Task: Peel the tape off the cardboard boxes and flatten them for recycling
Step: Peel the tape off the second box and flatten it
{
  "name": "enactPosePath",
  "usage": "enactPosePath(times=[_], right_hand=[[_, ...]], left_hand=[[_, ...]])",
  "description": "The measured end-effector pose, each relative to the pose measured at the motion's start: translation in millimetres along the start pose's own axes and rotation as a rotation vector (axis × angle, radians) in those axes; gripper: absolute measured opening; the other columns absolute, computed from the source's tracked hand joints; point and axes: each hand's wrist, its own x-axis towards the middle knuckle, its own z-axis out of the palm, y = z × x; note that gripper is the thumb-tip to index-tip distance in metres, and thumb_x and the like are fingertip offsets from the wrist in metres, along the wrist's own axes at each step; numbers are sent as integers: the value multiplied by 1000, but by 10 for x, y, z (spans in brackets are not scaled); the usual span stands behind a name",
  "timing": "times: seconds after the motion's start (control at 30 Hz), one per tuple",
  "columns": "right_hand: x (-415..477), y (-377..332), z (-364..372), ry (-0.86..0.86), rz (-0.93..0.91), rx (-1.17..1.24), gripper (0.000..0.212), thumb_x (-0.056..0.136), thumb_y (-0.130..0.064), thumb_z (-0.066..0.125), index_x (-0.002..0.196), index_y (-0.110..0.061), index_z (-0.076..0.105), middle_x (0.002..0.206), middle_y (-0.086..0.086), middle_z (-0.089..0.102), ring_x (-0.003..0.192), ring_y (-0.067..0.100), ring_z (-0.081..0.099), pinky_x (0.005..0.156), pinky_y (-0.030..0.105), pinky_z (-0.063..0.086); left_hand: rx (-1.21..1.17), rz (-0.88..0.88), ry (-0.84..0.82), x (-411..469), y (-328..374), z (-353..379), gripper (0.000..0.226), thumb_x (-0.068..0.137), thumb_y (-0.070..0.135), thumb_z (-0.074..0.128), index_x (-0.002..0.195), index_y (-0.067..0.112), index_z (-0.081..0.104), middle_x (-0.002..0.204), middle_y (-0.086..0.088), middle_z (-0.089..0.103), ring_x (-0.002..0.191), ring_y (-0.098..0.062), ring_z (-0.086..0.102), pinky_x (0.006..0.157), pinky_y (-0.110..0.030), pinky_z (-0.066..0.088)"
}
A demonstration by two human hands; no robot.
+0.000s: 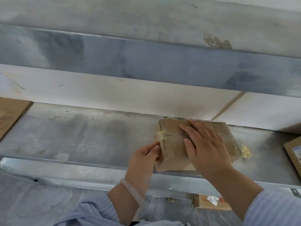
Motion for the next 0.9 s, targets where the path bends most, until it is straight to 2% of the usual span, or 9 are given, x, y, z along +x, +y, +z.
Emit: enactPosePath(times=[0.07, 0.23, 0.37, 0.47, 0.53, 0.63, 0.73, 0.83, 0.9], right_hand=[[0, 3, 7, 0, 5, 2, 55, 92, -45, 24, 132, -29, 57, 146, -1, 48, 136, 21, 41, 115, 43, 29], [9, 3, 1, -7, 8, 6, 55, 92, -46, 24, 133, -30, 57, 146, -1, 48, 136, 21, 41, 116, 42, 29], [-5, 33, -19, -70, -13, -8, 63, 90, -63, 20, 139, -37, 47, 152, -3, 39, 142, 18, 31, 119, 37, 17], [-24, 88, -31, -148, -122, -55, 82, 79, -86, 20, 146, -41, 35, 157, -4, 29, 146, 19, 22, 119, 46, 18], [-30, 112, -30, -186, -168, -91, 92, 70, -89, 32, 148, -40, 29, 158, -2, 26, 147, 22, 21, 117, 51, 22], [-17, 133, -38, -176, -162, -72, 90, 70, -83, 41, 149, -40, 29, 158, -4, 27, 147, 23, 22, 117, 51, 22], [4, 99, -58, -117, -169, 10, 77, 77, -76, 38, 147, -44, 29, 157, -11, 28, 147, 16, 20, 118, 49, 19], [47, 15, -71, -42, -179, 137, 71, 79, -69, 42, 144, -39, 40, 153, -14, 35, 144, 11, 26, 118, 46, 22], [90, 8, -91, -96, -188, 171, 74, 79, -68, 48, 146, -43, 32, 154, -18, 30, 145, 5, 21, 120, 40, 17]], left_hand=[[-49, -69, 32, 26, 28, 3, 19, 93, 6, 59, 105, 5, 73, 99, -16, 74, 92, -29, 69, 85, -37, 56], [-105, -101, 48, 23, 8, 21, 19, 90, 5, 62, 106, 5, 74, 98, -13, 74, 97, -29, 69, 90, -39, 56], [-50, -56, 17, 107, -31, -56, 18, 92, 11, 61, 106, 8, 73, 103, -14, 73, 96, -26, 70, 83, -33, 57], [157, -43, -29, 212, -36, -101, 41, 89, 34, 64, 129, 29, 55, 112, 8, 66, 99, -10, 65, 88, -32, 53], [205, -64, -153, 236, -18, -91, 47, 91, 41, 57, 135, 43, 40, 119, 19, 57, 106, 0, 59, 94, -29, 49], [156, -68, -272, 213, 41, -48, 49, 97, 35, 48, 144, 38, 36, 137, 9, 54, 121, -6, 55, 107, -33, 43], [229, 86, -363, 168, 192, 41, 43, 93, 36, 47, 137, 35, 44, 131, 9, 59, 116, -3, 58, 100, -25, 48], [255, 163, -336, 175, 299, 172, 44, 96, 22, 51, 139, 17, 46, 140, -10, 45, 124, -23, 53, 98, -36, 51], [274, 207, -346, 205, 315, 207, 35, 98, 15, 50, 133, 18, 52, 134, -12, 55, 120, -25, 57, 98, -40, 50]])
